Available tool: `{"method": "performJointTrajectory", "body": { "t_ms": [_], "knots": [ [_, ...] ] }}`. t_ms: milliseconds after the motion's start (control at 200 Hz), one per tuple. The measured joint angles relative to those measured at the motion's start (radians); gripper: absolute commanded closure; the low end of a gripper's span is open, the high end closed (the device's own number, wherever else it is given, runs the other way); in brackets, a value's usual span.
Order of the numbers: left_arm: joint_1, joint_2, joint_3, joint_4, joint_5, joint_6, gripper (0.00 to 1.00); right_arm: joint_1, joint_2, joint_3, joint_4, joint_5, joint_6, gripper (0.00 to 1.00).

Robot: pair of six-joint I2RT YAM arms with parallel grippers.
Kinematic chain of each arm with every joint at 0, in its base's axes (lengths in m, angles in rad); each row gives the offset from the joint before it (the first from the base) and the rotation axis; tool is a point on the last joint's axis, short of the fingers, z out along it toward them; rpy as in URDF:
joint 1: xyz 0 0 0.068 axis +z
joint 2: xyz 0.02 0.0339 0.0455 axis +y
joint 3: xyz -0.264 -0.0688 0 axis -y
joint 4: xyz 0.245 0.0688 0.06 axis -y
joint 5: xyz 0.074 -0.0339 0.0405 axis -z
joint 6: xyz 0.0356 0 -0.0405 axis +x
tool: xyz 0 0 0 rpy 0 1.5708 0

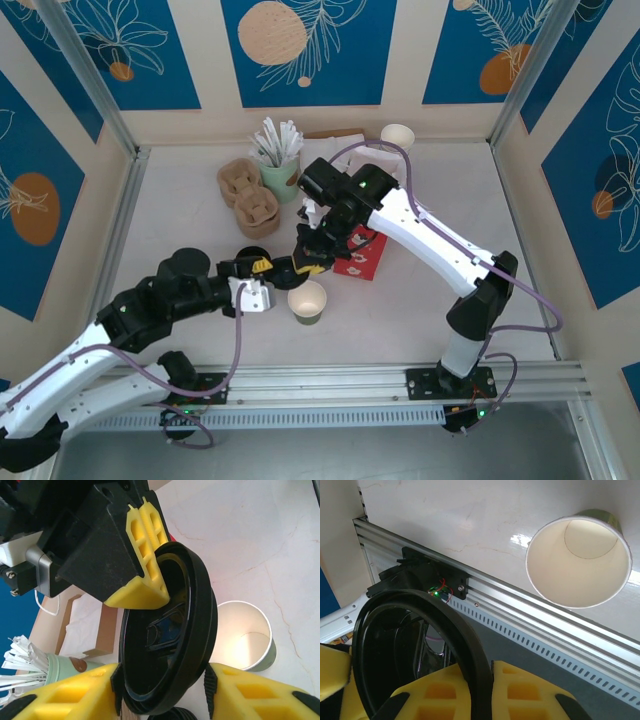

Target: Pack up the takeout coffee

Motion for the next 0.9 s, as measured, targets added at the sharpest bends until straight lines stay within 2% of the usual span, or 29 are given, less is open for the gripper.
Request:
{"method": "performJointTrajectory", "body": {
  "t_ms": [160, 455, 620, 780, 900],
  "knots": [
    [0.0, -0.008, 0.0, 0.001, -0.001, 0.002, 0.53, 0.003, 0.002, 0.001, -0.006, 0.004, -0.008, 1.0],
    [0.0, 0.006, 0.0, -0.007, 0.0, 0.009, 0.64, 0.005, 0.008, 0.001, -0.007, 0.01, -0.015, 1.0],
    [0.0, 0.017, 0.0, -0.018, 0.001, 0.026, 0.75, 0.005, 0.008, 0.001, -0.003, 0.018, -0.015, 0.99],
    [0.0, 0.027, 0.005, -0.024, -0.007, 0.024, 0.82, 0.005, 0.008, 0.001, 0.0, 0.026, -0.015, 0.93],
    [0.0, 0.069, 0.048, -0.055, -0.035, -0.039, 0.84, 0.0, 0.007, -0.004, 0.003, 0.031, -0.015, 0.83]
  ]
}}
